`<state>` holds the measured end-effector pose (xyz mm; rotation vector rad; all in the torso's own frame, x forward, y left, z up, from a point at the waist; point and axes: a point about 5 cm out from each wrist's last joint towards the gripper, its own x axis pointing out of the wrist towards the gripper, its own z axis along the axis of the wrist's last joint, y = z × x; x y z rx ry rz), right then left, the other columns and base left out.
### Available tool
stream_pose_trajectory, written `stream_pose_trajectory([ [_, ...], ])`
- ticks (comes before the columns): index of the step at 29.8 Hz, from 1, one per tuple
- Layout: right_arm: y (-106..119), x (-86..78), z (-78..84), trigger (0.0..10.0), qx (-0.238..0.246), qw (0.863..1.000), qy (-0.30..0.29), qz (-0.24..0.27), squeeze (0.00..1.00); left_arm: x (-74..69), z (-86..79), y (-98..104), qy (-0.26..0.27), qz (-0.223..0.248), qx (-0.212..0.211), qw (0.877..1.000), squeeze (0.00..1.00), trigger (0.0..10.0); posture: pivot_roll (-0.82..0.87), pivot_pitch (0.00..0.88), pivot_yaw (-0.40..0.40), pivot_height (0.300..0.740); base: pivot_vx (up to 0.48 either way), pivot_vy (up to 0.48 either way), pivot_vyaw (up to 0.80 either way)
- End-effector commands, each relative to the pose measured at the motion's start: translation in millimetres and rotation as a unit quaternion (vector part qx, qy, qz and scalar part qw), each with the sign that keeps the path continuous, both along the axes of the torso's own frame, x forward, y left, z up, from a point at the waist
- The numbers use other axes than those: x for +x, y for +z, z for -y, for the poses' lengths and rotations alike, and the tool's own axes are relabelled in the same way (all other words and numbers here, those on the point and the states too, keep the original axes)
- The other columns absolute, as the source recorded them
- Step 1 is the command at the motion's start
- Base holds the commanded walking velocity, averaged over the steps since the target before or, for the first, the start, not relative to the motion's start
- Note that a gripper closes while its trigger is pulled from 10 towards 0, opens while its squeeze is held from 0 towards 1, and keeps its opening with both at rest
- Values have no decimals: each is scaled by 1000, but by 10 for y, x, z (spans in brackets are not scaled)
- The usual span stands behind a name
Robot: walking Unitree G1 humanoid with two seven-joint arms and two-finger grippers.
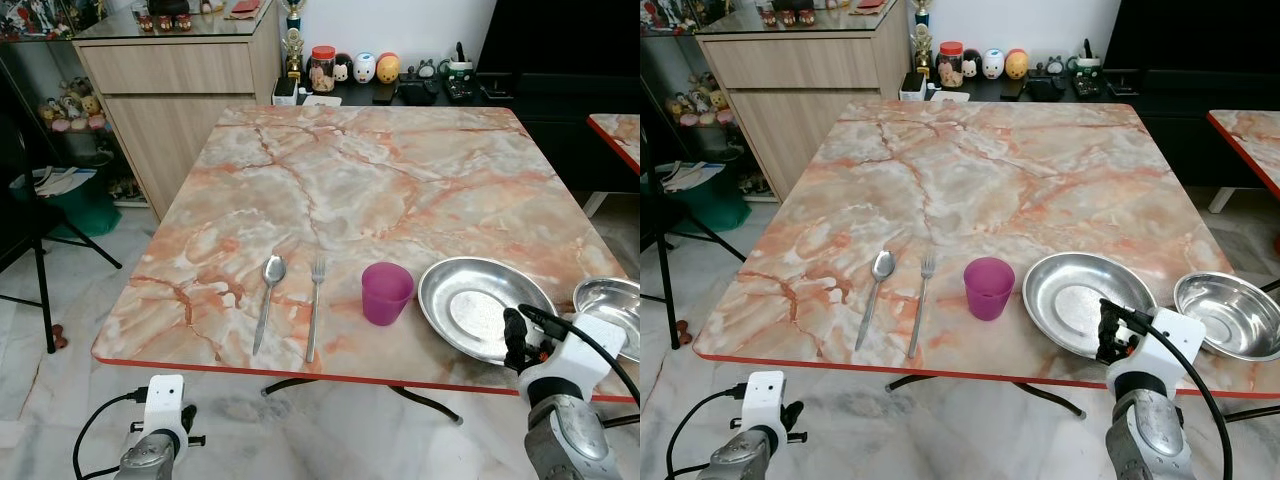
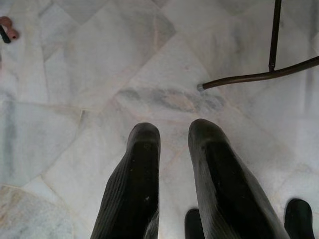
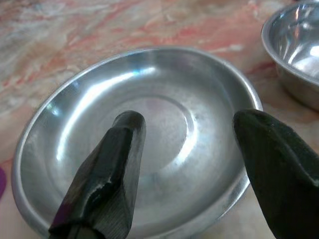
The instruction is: Setting the table
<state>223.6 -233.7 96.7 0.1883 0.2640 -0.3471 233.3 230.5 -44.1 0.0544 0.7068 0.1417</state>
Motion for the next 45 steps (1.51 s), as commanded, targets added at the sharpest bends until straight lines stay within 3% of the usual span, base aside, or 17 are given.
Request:
stream_pose_trajectory([
  [1, -1, 15, 76, 10000, 21, 1000, -15, -7, 0, -10, -31, 1, 6, 0, 6, 1000, 0, 10000, -24, 0, 12, 740, 0, 0, 0],
  [4, 22, 39, 111, 10000, 38, 999, -26, -2, 0, 1, -31, 8, 10, 2, 4, 1000, 0, 10000, -36, 0, 17, 740, 0, 0, 0],
  [6, 51, 106, 187, 10000, 91, 995, -49, 14, 0, 5, 6, -1, 12, 1, 2, 1000, 0, 10000, -40, 0, 18, 740, 0, 0, 0],
  [13, 98, 189, 183, 10000, 144, 988, -54, 35, 0, 37, 10, 18, 11, 3, 2, 1000, 0, 10000, -36, 0, 23, 740, 0, 0, 0],
  [14, 94, 189, 181, 10000, 144, 987, -55, 32, 694, 38, 6, 21, 11, 3, 2, 1000, 0, 10000, -36, 0, 23, 740, 0, 0, 0],
  [15, 85, 187, 178, 10000, 145, 987, -55, 29, 1000, 37, -2, 22, 11, 3, 3, 1000, 0, 10000, -36, 0, 23, 740, 0, 0, 0],
  [20, 9, 148, 144, 10000, 156, 986, -57, 15, 1000, -13, -51, 3, 13, -1, 8, 1000, 0, 10000, -27, 0, 28, 740, 0, 0, 0],
  [21, -16, 141, 122, 10000, 160, 986, -56, 12, 612, -26, -62, -2, 12, -3, 11, 1000, 0, 10000, -14, 0, 25, 740, 0, 0, 0],
  [22, -26, 139, 112, 10000, 162, 985, -55, 12, 612, -31, -65, -5, 11, -4, 12, 1000, 0, 10000, -14, 0, 25, 740, 0, 0, 0],
  [23, -43, 131, 102, 10000, 161, 986, -53, 6, 0, -31, -72, -2, 11, -4, 13, 1000, 0, 10000, -14, 0, 22, 740, 0, 0, 0],
  [28, -71, 105, 117, 10000, 161, 985, -58, -6, 0, -1, -90, 22, 16, 1, 12, 1000, 0, 10000, -24, 0, 28, 740, 0, 0, 0],
  [31, -34, 119, 212, 10000, 150, 986, -77, -5, 0, 12, -72, 24, 19, 1, 10, 1000, 0, 10000, -33, 0, 32, 740, 0, 0, 0],
  [41, 153, 218, 274, 10000, 155, 983, -80, 50, 0, 37, -46, 33, 18, 3, 9, 1000, 0, 10000, -26, 0, 29, 740, 0, 0, 0],
  [45, 162, 210, 281, 10000, 154, 983, -83, 46, 0, 36, -55, 35, 18, 3, 10, 1000, 0, 10000, -25, 0, 30, 740, 0, 0, 0],
])
